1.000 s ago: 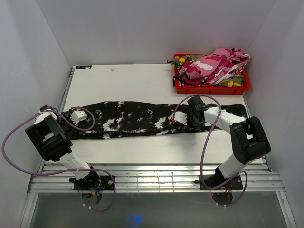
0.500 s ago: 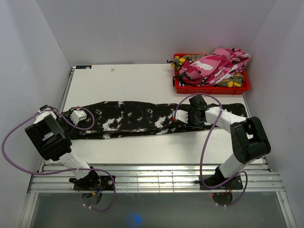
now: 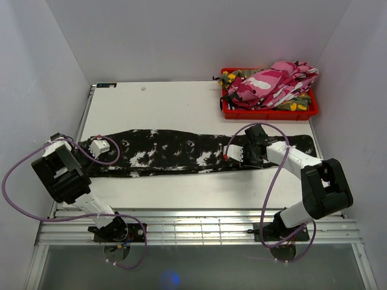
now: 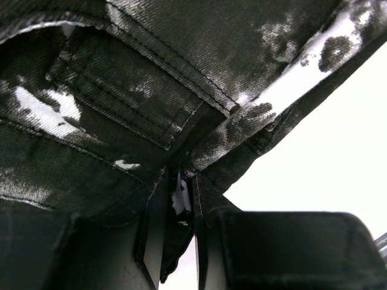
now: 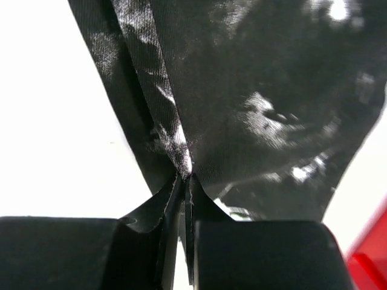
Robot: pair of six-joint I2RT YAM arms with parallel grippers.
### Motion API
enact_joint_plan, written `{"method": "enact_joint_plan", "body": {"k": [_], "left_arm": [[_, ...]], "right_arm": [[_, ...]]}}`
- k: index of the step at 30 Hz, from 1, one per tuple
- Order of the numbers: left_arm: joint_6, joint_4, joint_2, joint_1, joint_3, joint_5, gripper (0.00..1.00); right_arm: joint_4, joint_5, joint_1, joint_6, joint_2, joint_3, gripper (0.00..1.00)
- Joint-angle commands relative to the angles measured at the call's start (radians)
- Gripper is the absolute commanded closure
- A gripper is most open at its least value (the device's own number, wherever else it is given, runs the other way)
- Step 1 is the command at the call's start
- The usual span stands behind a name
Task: Fold and stack the trousers
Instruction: Fold the trousers
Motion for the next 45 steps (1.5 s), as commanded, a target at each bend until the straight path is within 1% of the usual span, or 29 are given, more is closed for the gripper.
{"method": "enact_joint_plan", "body": {"k": [1,5,8,9,13,16,17,19,21,25,28,30,31,32,33,34,35,36,37,38,40,41,42,43,44,45], "left_arm": [[0.028,0.079,0.042,0.027,0.007,-0.129,0.69],[0.046,0.077,0.049,0.039,0.02,-0.143,0.7],[0.052,0.079,0.057,0.048,0.035,-0.147,0.73],[0.048,0.077,0.063,0.05,0.041,-0.147,0.79],[0.045,0.024,0.065,0.063,0.093,-0.104,0.94],[0.055,-0.029,0.046,0.076,0.139,-0.048,1.0],[0.074,-0.044,0.037,0.08,0.147,-0.017,1.0],[0.097,-0.064,0.013,0.089,0.147,0.0,1.0],[0.129,-0.063,0.002,0.093,0.132,-0.003,1.0],[0.134,-0.046,0.006,0.094,0.092,-0.02,1.0],[0.132,-0.027,0.028,0.094,0.076,-0.037,1.0],[0.128,-0.012,0.042,0.094,0.069,-0.046,0.99],[0.128,-0.009,0.045,0.094,0.067,-0.057,0.97],[0.125,-0.004,0.048,0.094,0.067,-0.063,0.92],[0.121,0.006,0.049,0.094,0.067,-0.067,0.81],[0.118,0.011,0.049,0.096,0.066,-0.072,0.77],[0.114,0.016,0.046,0.096,0.066,-0.077,0.73],[0.114,0.019,0.045,0.096,0.067,-0.077,0.7],[0.114,0.022,0.039,0.1,0.067,-0.075,0.65],[0.114,0.023,0.036,0.102,0.07,-0.068,0.62],[0.114,0.022,0.028,0.106,0.075,-0.058,0.57],[0.114,0.02,0.016,0.108,0.078,-0.049,0.52],[0.12,0.008,0.008,0.109,0.081,-0.022,0.5],[0.129,-0.003,-0.004,0.114,0.089,0.0,0.35],[0.156,-0.015,-0.033,0.117,0.092,0.052,0.13],[0.166,-0.032,-0.052,0.119,0.092,0.079,0.08]], "right_arm": [[-0.049,0.003,-0.007,-0.045,0.02,-0.051,0.92],[-0.018,0.015,-0.007,-0.033,0.057,-0.049,0.92],[-0.012,0.015,-0.008,-0.033,0.072,-0.04,0.92],[-0.011,0.015,-0.008,-0.033,0.071,-0.042,0.92],[-0.015,0.014,-0.013,-0.03,0.046,-0.026,0.92],[-0.021,0.006,-0.022,-0.025,0.02,-0.008,0.92],[-0.035,0.002,-0.027,-0.025,0.007,-0.002,0.92],[-0.057,-0.015,-0.031,-0.028,-0.009,0.009,0.92],[-0.089,-0.029,-0.034,-0.034,-0.038,0.01,0.92],[-0.135,-0.069,-0.034,-0.045,-0.078,0.0,0.92],[-0.13,-0.06,-0.034,-0.047,-0.058,-0.045,0.92],[-0.082,-0.051,-0.034,-0.042,-0.029,-0.071,0.91],[-0.066,-0.038,-0.034,-0.039,-0.018,-0.086,0.81],[-0.052,-0.034,-0.034,-0.03,0.0,-0.088,0.74],[-0.043,-0.031,-0.034,-0.024,0.008,-0.083,0.67],[-0.043,-0.026,-0.034,-0.016,0.017,-0.074,0.52],[-0.047,-0.026,-0.039,0.011,0.022,-0.045,0.46],[-0.054,-0.028,-0.043,0.019,0.019,-0.027,0.42],[-0.072,-0.037,-0.053,0.027,0.014,-0.007,0.34],[-0.081,-0.041,-0.077,0.035,0.0,0.042,0.32],[-0.109,-0.07,-0.115,0.071,-0.01,0.101,0.31],[-0.151,-0.087,-0.164,0.09,-0.015,0.133,0.31],[-0.17,-0.101,-0.19,0.128,-0.018,0.191,0.31],[-0.185,-0.124,-0.218,0.145,-0.02,0.211,0.31],[-0.211,-0.136,-0.274,0.157,-0.023,0.243,0.31],[-0.224,-0.15,-0.301,0.179,-0.024,0.256,0.31]]}}
